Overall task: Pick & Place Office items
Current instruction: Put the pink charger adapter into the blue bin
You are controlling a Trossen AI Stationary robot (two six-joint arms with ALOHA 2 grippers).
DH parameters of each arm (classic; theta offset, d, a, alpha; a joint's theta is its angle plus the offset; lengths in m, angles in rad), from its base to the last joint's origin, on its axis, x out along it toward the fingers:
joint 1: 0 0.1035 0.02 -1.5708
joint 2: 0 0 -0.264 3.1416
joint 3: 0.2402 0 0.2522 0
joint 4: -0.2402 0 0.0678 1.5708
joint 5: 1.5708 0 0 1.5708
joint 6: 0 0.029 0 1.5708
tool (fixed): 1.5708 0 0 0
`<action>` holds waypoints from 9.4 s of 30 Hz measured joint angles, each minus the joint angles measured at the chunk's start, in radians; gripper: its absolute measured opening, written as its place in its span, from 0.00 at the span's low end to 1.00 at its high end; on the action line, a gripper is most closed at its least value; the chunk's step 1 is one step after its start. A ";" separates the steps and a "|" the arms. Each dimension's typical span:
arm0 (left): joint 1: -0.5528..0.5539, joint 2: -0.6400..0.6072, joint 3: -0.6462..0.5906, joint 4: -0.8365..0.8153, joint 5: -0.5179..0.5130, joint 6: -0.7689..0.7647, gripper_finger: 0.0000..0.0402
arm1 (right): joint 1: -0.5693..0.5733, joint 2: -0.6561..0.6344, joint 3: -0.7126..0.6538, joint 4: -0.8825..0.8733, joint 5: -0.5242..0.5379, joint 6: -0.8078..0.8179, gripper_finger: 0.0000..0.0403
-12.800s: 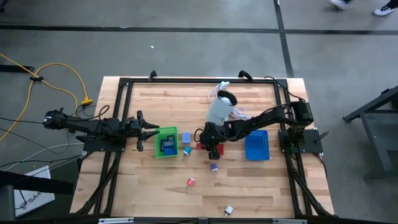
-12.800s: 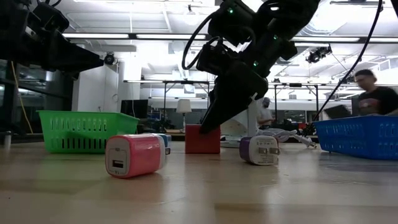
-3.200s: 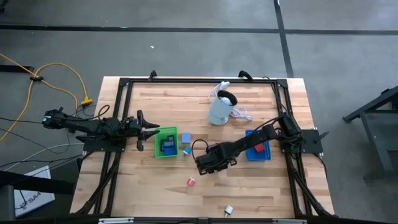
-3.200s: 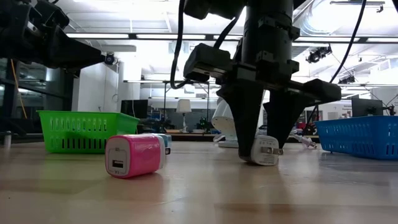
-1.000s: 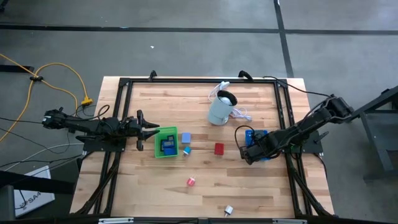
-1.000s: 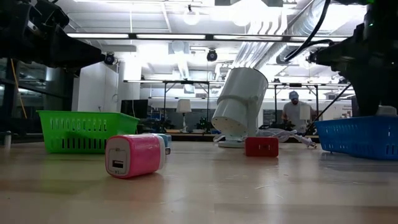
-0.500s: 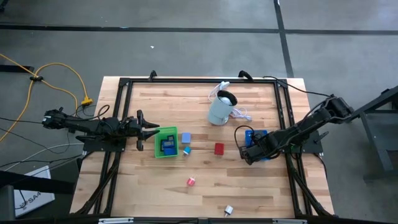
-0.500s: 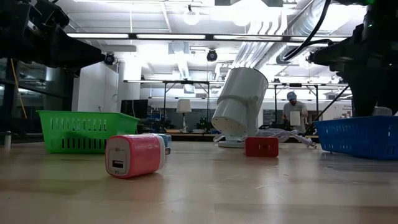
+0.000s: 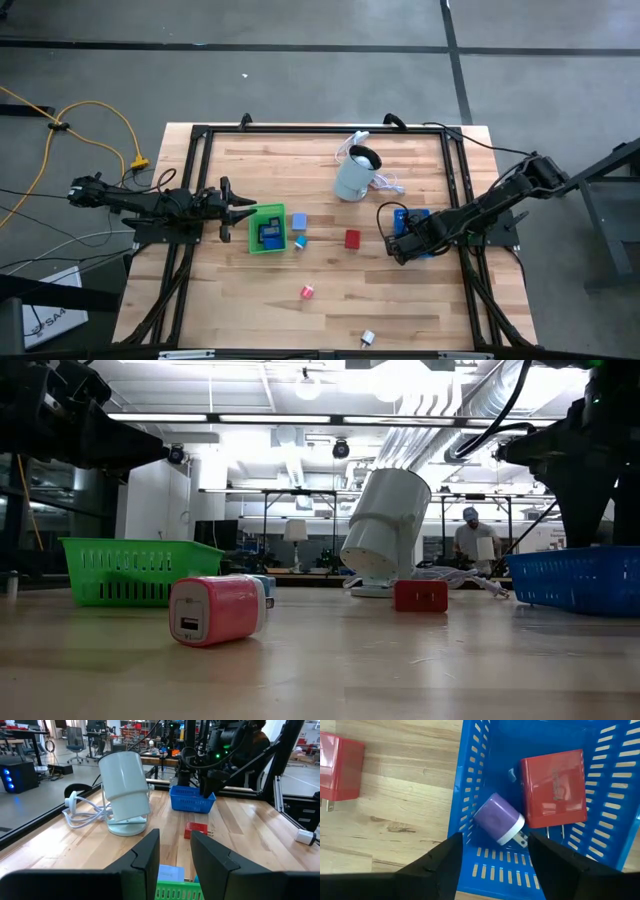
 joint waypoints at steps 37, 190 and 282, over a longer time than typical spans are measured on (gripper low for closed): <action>0.000 0.000 0.000 0.000 0.000 0.000 0.26 | -0.006 -0.241 0.001 0.192 0.232 -0.281 0.43; 0.000 0.001 0.000 0.006 0.000 0.000 0.26 | -0.135 0.807 0.866 0.513 -0.449 -2.418 0.43; 0.000 0.001 0.000 0.015 0.000 0.000 0.26 | -0.131 0.911 0.864 0.632 -0.469 -2.308 0.43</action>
